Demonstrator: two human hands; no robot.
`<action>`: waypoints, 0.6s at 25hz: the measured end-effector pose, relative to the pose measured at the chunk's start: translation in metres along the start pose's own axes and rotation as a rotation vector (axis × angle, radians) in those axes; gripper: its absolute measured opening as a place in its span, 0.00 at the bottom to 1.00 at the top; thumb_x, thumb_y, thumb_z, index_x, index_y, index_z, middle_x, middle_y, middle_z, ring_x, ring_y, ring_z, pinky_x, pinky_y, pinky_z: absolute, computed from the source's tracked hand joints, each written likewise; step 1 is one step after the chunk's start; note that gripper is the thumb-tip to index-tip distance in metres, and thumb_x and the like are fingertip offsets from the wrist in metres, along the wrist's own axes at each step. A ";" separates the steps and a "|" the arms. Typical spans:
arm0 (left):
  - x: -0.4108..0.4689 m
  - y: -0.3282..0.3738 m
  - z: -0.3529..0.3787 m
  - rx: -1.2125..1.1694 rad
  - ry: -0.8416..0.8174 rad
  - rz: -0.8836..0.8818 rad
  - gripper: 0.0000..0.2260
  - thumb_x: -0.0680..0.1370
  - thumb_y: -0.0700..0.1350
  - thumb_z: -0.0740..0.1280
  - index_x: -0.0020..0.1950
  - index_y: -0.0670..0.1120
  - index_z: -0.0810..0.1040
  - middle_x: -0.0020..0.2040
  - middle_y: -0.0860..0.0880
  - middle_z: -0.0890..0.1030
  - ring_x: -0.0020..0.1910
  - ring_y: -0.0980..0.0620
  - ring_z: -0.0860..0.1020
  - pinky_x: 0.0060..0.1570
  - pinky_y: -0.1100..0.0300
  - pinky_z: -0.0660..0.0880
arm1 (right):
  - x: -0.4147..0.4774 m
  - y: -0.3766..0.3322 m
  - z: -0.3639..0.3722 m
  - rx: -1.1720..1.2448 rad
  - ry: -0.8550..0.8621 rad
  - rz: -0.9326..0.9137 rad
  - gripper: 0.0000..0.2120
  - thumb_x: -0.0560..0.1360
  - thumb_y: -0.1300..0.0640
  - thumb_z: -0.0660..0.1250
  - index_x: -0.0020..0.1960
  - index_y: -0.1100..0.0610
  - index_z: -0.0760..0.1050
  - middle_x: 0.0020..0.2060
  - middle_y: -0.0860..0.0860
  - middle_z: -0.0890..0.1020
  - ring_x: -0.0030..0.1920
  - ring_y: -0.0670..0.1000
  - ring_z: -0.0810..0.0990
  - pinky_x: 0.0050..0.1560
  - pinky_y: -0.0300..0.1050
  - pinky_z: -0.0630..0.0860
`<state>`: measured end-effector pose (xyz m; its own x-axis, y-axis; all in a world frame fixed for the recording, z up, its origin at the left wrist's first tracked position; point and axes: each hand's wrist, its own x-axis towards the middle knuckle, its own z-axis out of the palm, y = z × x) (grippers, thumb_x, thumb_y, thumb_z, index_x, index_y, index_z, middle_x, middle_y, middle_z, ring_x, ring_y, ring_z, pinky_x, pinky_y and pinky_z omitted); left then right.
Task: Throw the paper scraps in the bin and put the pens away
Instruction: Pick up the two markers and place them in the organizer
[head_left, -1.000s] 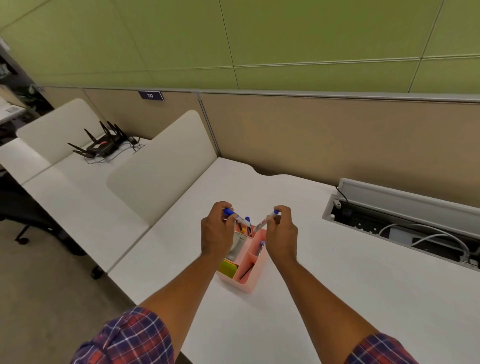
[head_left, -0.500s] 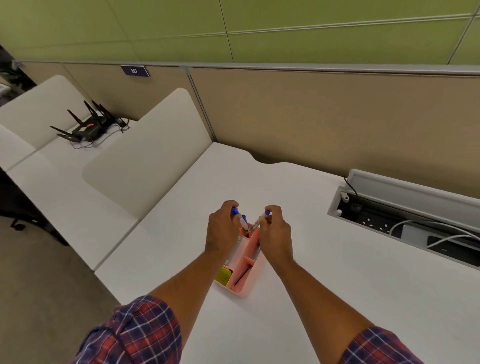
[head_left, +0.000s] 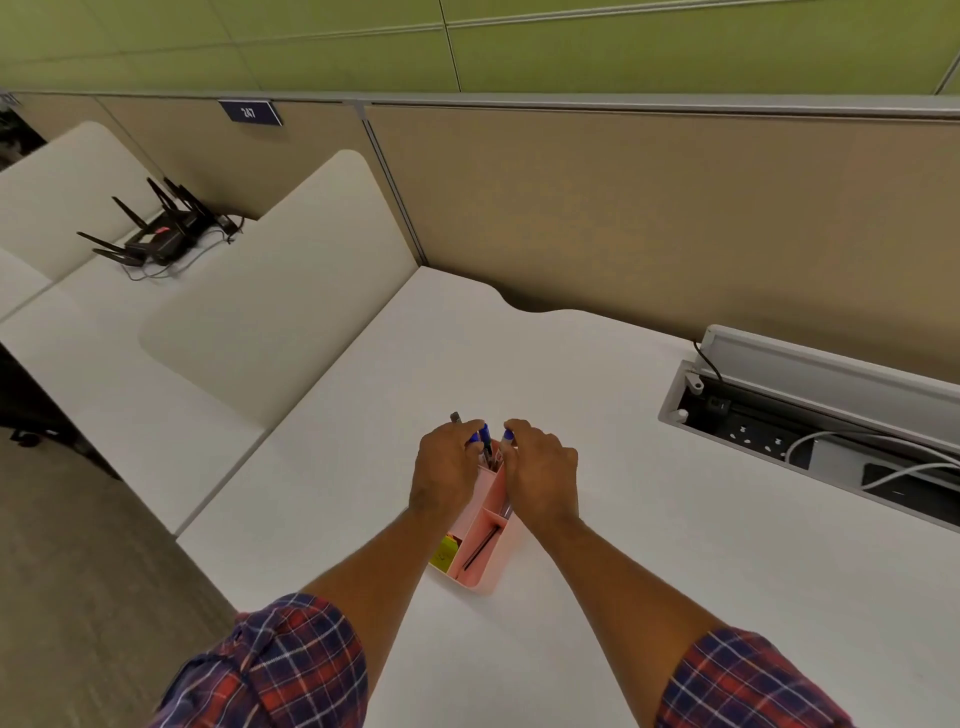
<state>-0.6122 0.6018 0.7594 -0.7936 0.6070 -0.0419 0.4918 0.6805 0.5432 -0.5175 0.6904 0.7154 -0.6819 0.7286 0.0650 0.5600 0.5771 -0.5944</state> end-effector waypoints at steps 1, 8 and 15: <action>0.000 -0.001 0.000 -0.022 -0.009 -0.011 0.14 0.83 0.38 0.68 0.69 0.42 0.82 0.62 0.41 0.86 0.61 0.45 0.84 0.69 0.58 0.74 | -0.001 0.000 0.002 -0.029 -0.017 -0.020 0.13 0.82 0.54 0.64 0.66 0.50 0.76 0.52 0.50 0.86 0.51 0.56 0.83 0.51 0.54 0.74; -0.010 -0.007 -0.008 -0.082 -0.042 -0.025 0.11 0.83 0.42 0.69 0.63 0.43 0.84 0.59 0.44 0.87 0.56 0.47 0.85 0.65 0.61 0.75 | -0.014 -0.003 -0.003 -0.096 -0.083 -0.056 0.11 0.82 0.54 0.64 0.63 0.50 0.76 0.52 0.49 0.85 0.51 0.55 0.83 0.51 0.52 0.74; -0.038 -0.015 -0.027 0.098 -0.019 0.087 0.16 0.81 0.51 0.71 0.68 0.48 0.79 0.63 0.49 0.84 0.60 0.50 0.83 0.61 0.60 0.77 | -0.056 0.003 -0.015 -0.139 -0.130 -0.062 0.17 0.83 0.55 0.62 0.71 0.53 0.72 0.65 0.52 0.80 0.62 0.56 0.79 0.61 0.54 0.76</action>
<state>-0.5989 0.5571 0.7752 -0.7397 0.6728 -0.0145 0.5921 0.6610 0.4610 -0.4705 0.6572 0.7216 -0.7667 0.6419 -0.0113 0.5689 0.6711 -0.4753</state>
